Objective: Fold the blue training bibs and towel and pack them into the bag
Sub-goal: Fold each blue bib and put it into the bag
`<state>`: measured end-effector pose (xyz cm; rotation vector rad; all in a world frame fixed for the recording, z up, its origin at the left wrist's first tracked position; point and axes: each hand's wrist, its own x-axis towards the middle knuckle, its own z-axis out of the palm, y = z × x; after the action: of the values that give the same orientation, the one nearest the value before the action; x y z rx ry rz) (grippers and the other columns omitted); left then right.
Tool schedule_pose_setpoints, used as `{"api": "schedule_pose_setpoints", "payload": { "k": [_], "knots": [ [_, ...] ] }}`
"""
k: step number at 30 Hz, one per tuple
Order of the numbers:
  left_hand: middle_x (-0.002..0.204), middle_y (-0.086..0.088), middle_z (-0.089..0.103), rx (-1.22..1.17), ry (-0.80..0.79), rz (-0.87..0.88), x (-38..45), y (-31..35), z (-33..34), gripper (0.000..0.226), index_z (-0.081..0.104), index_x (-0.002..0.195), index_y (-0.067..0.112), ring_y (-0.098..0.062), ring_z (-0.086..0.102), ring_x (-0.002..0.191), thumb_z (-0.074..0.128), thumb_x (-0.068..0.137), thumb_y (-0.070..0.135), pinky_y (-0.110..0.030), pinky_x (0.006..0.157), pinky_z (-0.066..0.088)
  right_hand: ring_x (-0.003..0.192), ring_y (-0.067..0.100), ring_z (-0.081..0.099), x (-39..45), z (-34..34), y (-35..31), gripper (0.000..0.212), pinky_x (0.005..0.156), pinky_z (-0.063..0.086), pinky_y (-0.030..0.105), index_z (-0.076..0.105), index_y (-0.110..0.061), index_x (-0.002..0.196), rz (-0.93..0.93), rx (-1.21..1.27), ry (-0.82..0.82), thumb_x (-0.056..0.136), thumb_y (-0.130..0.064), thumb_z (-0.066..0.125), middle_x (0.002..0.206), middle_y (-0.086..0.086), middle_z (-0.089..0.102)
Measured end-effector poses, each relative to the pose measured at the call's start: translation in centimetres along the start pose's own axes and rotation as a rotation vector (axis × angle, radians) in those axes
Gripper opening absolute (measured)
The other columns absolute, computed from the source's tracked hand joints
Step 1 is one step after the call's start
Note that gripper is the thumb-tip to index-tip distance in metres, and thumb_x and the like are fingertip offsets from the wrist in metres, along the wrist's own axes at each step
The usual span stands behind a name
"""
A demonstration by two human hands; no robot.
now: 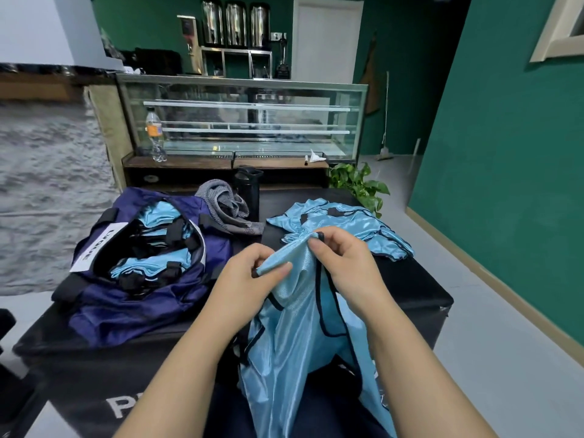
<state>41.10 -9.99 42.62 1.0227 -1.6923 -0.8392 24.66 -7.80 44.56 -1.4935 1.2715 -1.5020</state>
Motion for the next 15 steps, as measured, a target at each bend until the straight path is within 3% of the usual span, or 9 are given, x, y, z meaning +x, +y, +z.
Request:
{"api": "schedule_pose_setpoints", "payload": {
  "k": [2, 4, 7, 12, 14, 15],
  "knots": [
    [0.055, 0.010, 0.043, -0.112, 0.038, 0.028, 0.0, 0.4, 0.2, 0.028, 0.048, 0.066, 0.016, -0.004, 0.038, 0.053, 0.064, 0.089, 0.021, -0.014, 0.048, 0.030, 0.064, 0.003, 0.047, 0.0, 0.0, -0.2, 0.011, 0.064, 0.040, 0.017, 0.065, -0.021, 0.081, 0.004, 0.000, -0.014, 0.088, -0.014, 0.066, 0.065, -0.012, 0.054],
    [0.059, 0.005, 0.041, -0.261, 0.081, 0.047, 0.1, 1.2, 0.4, 0.031, 0.044, 0.066, 0.017, -0.006, 0.038, 0.057, 0.059, 0.093, 0.020, -0.016, 0.049, 0.032, 0.066, 0.008, 0.047, 0.0, 0.2, -0.2, 0.012, 0.065, 0.040, 0.023, 0.066, -0.022, 0.079, 0.011, -0.019, -0.035, 0.084, -0.012, 0.072, 0.069, -0.003, 0.054],
    [0.059, 0.012, 0.039, -0.237, 0.089, 0.154, 0.6, 1.9, 0.8, 0.032, 0.039, 0.067, 0.017, -0.003, 0.035, 0.056, 0.055, 0.095, 0.020, -0.017, 0.052, 0.030, 0.063, 0.012, 0.041, 0.2, 0.6, -0.1, 0.014, 0.061, 0.036, 0.026, 0.066, -0.024, 0.078, 0.009, -0.078, -0.062, 0.082, -0.013, 0.074, 0.069, 0.005, 0.049],
    [0.064, 0.010, 0.040, -0.134, 0.121, 0.243, 1.0, 2.5, 0.9, 0.026, 0.039, 0.069, 0.022, -0.002, 0.035, 0.057, 0.049, 0.090, 0.033, -0.015, 0.055, 0.031, 0.058, 0.000, 0.047, 0.6, 1.6, 0.0, 0.016, 0.060, 0.039, 0.013, 0.063, -0.020, 0.085, 0.016, -0.118, -0.109, 0.082, -0.008, 0.073, 0.065, -0.014, 0.057],
    [0.068, 0.002, 0.049, -0.155, 0.116, 0.238, 1.2, 2.1, 0.6, 0.031, 0.040, 0.070, 0.019, -0.013, 0.049, 0.064, 0.051, 0.090, 0.039, -0.022, 0.065, 0.045, 0.071, 0.002, 0.060, 0.3, 2.1, 0.1, 0.018, 0.068, 0.047, 0.017, 0.065, -0.016, 0.094, 0.036, -0.135, -0.188, 0.079, -0.008, 0.073, 0.077, -0.010, 0.067],
    [0.076, -0.010, 0.056, -0.173, 0.112, 0.233, 1.4, 1.7, 0.4, 0.033, 0.041, 0.072, 0.018, -0.027, 0.056, 0.072, 0.052, 0.090, 0.043, -0.035, 0.073, 0.051, 0.076, 0.005, 0.063, 0.1, 2.4, 0.3, 0.020, 0.072, 0.049, 0.022, 0.066, -0.014, 0.096, 0.046, -0.163, -0.236, 0.079, -0.009, 0.073, 0.084, -0.005, 0.070]
  ]
}}
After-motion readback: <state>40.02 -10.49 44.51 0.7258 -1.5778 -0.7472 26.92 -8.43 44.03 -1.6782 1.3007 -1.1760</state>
